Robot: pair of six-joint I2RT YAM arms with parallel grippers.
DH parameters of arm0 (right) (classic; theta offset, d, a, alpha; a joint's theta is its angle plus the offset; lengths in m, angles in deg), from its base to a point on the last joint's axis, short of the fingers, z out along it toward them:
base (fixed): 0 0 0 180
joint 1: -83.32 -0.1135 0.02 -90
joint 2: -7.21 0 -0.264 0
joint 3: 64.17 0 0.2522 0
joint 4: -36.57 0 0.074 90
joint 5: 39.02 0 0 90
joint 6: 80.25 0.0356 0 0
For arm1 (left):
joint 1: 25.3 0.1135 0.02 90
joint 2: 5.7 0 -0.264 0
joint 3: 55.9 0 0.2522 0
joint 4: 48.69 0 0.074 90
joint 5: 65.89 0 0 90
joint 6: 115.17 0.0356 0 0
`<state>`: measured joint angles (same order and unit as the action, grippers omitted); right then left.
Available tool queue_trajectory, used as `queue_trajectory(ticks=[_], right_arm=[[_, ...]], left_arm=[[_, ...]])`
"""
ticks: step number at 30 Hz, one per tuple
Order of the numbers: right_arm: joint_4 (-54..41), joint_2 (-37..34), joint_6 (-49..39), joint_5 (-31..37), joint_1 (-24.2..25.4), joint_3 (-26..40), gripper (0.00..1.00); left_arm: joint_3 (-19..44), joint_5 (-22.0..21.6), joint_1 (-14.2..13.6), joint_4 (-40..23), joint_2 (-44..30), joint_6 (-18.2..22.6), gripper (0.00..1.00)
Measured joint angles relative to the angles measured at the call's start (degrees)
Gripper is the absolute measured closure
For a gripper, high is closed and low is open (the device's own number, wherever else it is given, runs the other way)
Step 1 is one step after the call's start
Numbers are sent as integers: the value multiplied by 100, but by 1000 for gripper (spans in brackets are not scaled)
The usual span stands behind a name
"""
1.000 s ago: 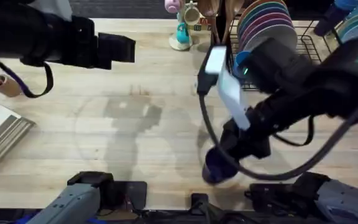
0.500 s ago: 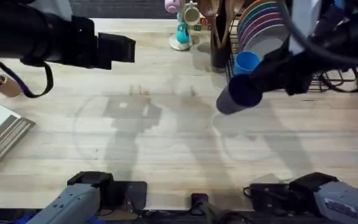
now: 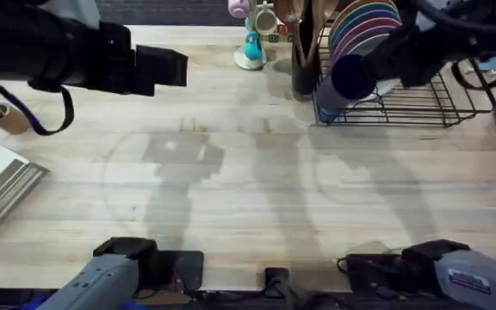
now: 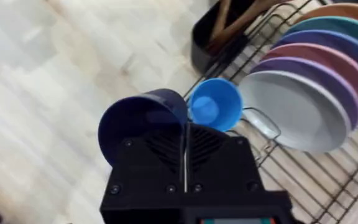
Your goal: Pick up the cup on the table and put them onto the rack.
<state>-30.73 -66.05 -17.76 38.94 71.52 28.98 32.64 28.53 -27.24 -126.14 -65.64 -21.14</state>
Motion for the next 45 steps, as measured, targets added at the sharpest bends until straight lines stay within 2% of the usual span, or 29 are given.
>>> queue_trajectory(ticks=[4,13,21,35,45], right_arm=[[495,-26,54,197,262,4,970],[580,-275,195,226,570,353,970],[590,-762,267,241,576,415,970],[391,-825,310,244,753,417,970],[354,-1395,328,245,764,417,970]], left_arm=[[0,0,0,0,0,0,8],[0,0,0,0,0,0,8],[0,-2,0,0,0,0,8],[0,0,0,0,0,0,8],[0,-1,0,0,0,0,8]])
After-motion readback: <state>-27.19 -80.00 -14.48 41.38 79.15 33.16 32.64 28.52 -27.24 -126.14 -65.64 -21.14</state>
